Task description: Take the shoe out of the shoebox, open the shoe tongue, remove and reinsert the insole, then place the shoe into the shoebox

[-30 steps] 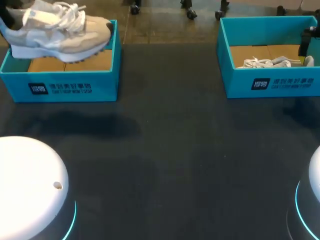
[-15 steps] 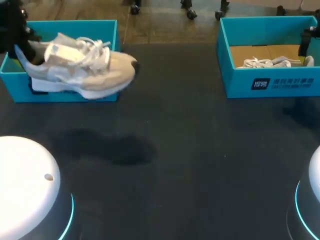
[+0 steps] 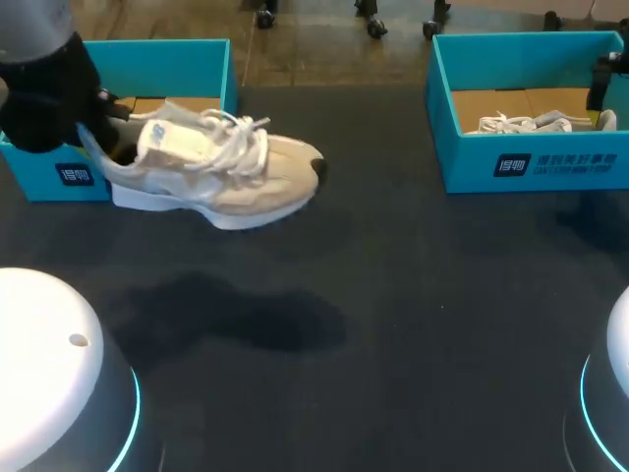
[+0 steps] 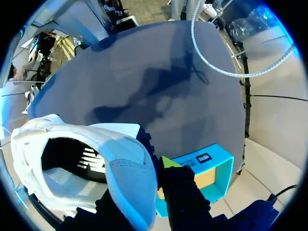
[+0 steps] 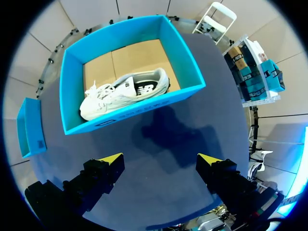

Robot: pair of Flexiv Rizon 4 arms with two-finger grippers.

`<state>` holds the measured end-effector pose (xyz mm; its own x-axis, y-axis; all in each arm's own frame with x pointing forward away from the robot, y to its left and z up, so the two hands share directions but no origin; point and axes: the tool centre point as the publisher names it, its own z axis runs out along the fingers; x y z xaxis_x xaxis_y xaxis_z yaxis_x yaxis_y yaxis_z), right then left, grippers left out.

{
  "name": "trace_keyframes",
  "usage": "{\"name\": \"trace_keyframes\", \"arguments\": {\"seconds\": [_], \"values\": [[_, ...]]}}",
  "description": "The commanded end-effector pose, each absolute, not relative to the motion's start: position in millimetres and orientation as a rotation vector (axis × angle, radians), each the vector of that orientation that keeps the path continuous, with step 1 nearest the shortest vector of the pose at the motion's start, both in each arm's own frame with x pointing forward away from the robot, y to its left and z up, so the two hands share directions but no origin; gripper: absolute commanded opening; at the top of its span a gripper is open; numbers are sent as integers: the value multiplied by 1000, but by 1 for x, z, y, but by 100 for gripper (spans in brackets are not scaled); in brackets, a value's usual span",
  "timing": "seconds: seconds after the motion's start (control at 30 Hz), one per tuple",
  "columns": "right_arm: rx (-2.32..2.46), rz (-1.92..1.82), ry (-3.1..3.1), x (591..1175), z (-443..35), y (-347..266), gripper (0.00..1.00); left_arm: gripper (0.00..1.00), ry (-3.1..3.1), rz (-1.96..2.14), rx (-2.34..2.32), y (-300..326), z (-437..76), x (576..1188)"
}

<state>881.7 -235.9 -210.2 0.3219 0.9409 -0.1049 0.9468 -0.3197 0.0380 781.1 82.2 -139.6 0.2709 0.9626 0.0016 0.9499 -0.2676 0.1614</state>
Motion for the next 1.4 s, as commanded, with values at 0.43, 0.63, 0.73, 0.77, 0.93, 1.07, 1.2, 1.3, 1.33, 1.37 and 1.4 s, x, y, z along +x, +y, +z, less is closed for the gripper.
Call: {"name": "trace_keyframes", "arguments": {"seconds": [0.43,0.63,0.73,0.77,0.93,1.07,1.2,1.3,1.33,1.37,1.4], "values": [[2478,-94,1773,881,-211,-236,100,0,1820,163,2404,70,-144,777],[2478,-94,1773,881,-211,-236,100,0,1904,47,2362,34,-160,773],[2478,-94,1773,881,-211,-236,100,0,1878,47,2356,17,-158,766],[2478,-94,1773,881,-211,-236,100,0,1857,44,2359,12,-158,762],[2478,-94,1773,881,-211,-236,100,0,1987,57,2305,-6,-167,761],[2478,-94,1773,881,-211,-236,100,0,1987,57,2305,-6,-167,761],[2478,-94,1773,881,-211,-236,100,0,1987,57,2305,-6,-167,761],[2478,-94,1773,881,-211,-236,100,0,1987,57,2305,-6,-167,761],[2478,-94,1773,881,-211,-236,100,0,1987,57,2305,-6,-167,761],[2478,-94,1773,881,-211,-236,100,0,1987,57,2305,-6,-167,761],[2478,-94,1773,881,-211,-236,100,0,1987,57,2305,-6,-167,761]]}}
